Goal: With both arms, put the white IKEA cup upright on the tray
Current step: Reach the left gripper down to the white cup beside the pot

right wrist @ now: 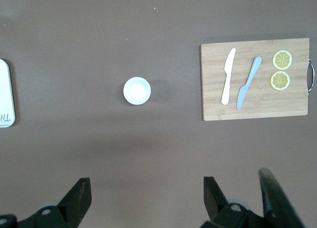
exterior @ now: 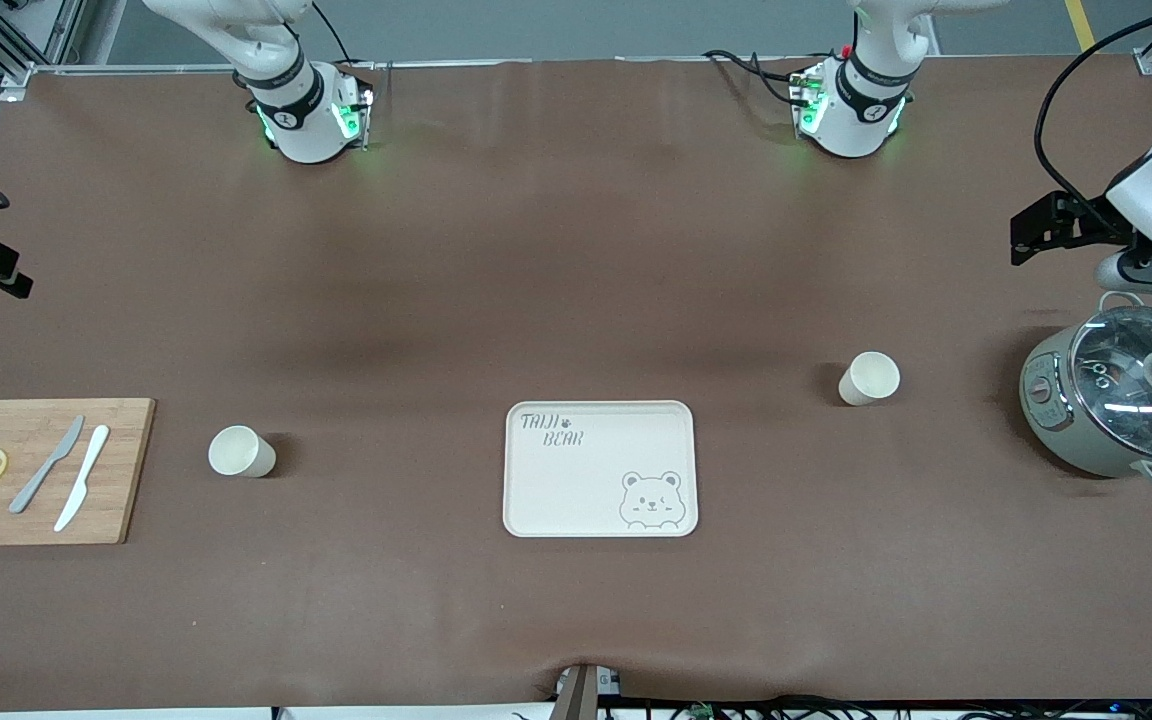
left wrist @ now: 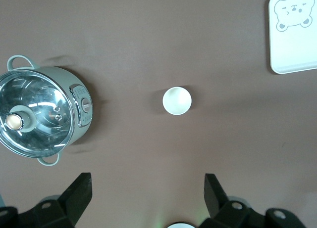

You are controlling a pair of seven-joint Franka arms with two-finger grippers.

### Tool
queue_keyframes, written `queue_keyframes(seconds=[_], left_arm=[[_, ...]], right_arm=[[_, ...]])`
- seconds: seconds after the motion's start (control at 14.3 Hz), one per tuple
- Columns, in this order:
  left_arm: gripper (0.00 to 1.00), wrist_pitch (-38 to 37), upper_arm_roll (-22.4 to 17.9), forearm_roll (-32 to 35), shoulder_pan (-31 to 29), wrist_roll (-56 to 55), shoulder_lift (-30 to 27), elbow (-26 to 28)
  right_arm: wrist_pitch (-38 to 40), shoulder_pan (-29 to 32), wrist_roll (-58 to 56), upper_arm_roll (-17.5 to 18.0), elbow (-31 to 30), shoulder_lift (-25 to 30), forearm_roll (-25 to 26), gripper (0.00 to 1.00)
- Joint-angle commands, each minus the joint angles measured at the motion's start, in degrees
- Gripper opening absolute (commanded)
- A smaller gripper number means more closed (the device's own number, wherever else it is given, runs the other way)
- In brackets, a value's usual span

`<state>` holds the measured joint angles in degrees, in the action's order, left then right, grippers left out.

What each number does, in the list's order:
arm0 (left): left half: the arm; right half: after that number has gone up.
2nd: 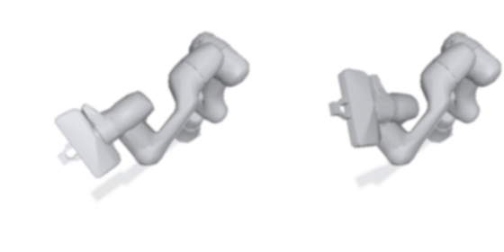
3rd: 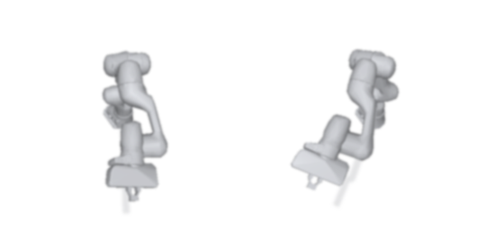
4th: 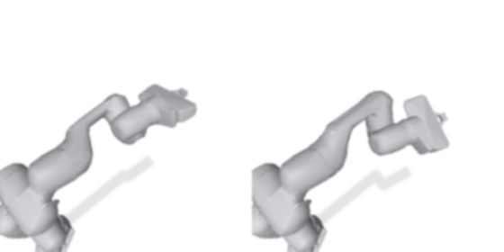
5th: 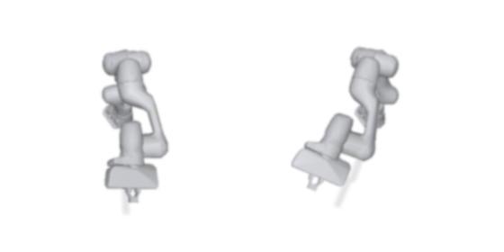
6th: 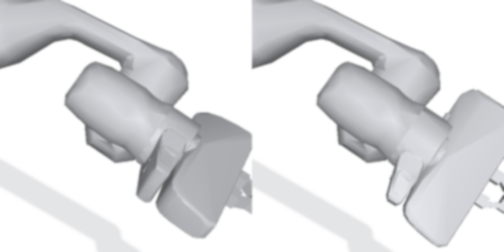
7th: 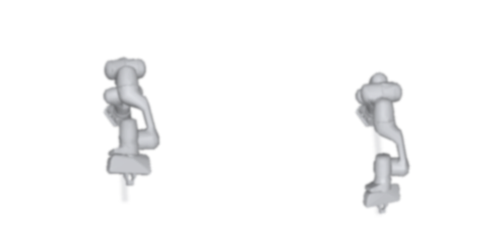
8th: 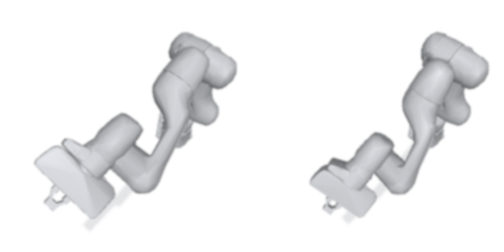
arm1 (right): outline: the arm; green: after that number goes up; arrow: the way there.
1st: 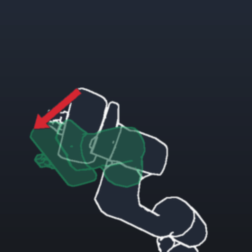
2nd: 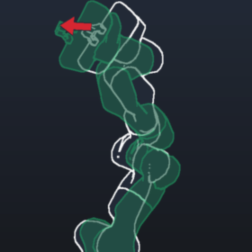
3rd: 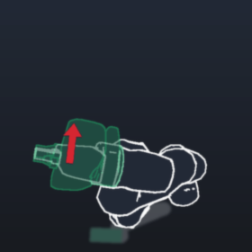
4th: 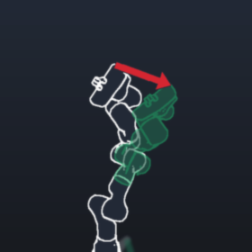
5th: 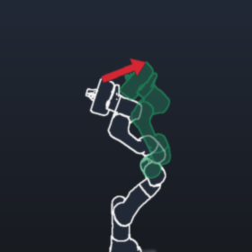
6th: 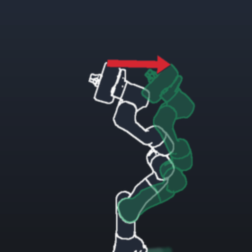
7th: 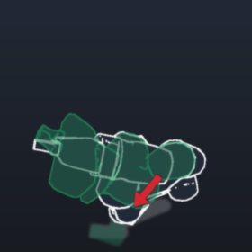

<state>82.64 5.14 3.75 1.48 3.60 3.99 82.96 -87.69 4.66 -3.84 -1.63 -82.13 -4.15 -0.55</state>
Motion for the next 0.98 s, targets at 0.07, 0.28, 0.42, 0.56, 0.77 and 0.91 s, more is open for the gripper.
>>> queue_keyframes(seconds=[0.07,0.28,0.42,0.56,0.77,0.91], left_arm=[[1.00,-0.81,0.23,1.35,-0.07,0.62,-0.65,0.10],[1.00,-0.81,0.23,0.65,-0.16,1.50,-0.82,0.27],[1.00,-0.64,0.14,0.47,-0.42,1.67,-1.00,3.32],[1.00,2.94,0.14,0.38,-0.51,2.20,-2.05,9.12],[1.00,16.54,0.05,0.29,-1.30,2.20,-6.87,24.47],[1.00,24.82,0.05,0.29,-2.35,2.29,-8.56,32.32]], right_arm=[[-0.11,0.00,0.85,0.40,-0.14,0.46,0.37,1.00],[-0.11,-0.18,0.85,0.40,-0.14,0.37,0.37,1.00],[-0.11,-0.09,0.85,0.40,-0.14,0.37,0.46,1.00],[-0.02,0.17,0.85,0.40,-0.14,0.37,0.46,1.00],[-0.02,0.26,0.85,0.40,-0.14,0.37,0.46,1.00],[-0.02,0.18,0.85,0.40,-0.14,0.37,0.37,1.00]])
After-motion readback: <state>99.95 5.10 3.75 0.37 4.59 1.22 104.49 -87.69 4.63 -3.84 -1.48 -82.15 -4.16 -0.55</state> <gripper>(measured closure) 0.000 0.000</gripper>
